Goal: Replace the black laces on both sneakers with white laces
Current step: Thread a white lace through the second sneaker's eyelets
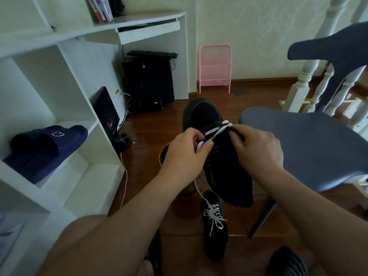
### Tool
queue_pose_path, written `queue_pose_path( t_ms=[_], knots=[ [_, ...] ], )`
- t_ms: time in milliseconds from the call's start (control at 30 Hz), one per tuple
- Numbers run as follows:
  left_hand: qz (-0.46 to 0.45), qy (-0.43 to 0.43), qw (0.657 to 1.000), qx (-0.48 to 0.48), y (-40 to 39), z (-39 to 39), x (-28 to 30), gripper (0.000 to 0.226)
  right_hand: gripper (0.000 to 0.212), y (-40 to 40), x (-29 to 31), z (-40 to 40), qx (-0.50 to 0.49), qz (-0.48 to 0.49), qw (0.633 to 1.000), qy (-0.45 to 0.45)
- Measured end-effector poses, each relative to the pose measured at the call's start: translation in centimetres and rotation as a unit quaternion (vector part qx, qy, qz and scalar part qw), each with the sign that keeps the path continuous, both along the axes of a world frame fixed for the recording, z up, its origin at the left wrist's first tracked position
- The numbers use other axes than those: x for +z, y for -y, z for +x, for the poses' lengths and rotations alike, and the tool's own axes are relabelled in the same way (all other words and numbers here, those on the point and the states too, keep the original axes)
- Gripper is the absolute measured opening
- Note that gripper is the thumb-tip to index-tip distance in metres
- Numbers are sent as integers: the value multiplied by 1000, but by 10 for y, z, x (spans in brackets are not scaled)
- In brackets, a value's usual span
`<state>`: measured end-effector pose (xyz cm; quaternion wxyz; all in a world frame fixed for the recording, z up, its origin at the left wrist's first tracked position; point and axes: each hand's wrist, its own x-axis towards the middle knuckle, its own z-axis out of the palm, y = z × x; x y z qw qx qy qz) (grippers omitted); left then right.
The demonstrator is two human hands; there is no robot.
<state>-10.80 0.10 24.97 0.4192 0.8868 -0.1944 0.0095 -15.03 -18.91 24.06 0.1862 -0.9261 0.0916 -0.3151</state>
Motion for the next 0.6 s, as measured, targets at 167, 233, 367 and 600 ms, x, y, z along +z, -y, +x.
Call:
queue_pose_path(
  t_ms=[167, 233, 367, 600],
  knots=[
    [-19, -27, 999, -8, -4, 6, 0, 19, 26, 4, -3, 2, -17, 3, 1000, -19],
    [-6, -30, 999, -13, -10, 11, 5, 13, 29, 9, -2, 3, -23, 16, 999, -38],
    [135, -3, 988, 70, -43, 31, 16, 9, 31, 23, 3, 5, -54, 48, 996, -55],
    [23, -20, 1000, 6, -33, 22, 13, 8, 31, 18, 7, -2, -55, 70, 994, -63]
  ],
)
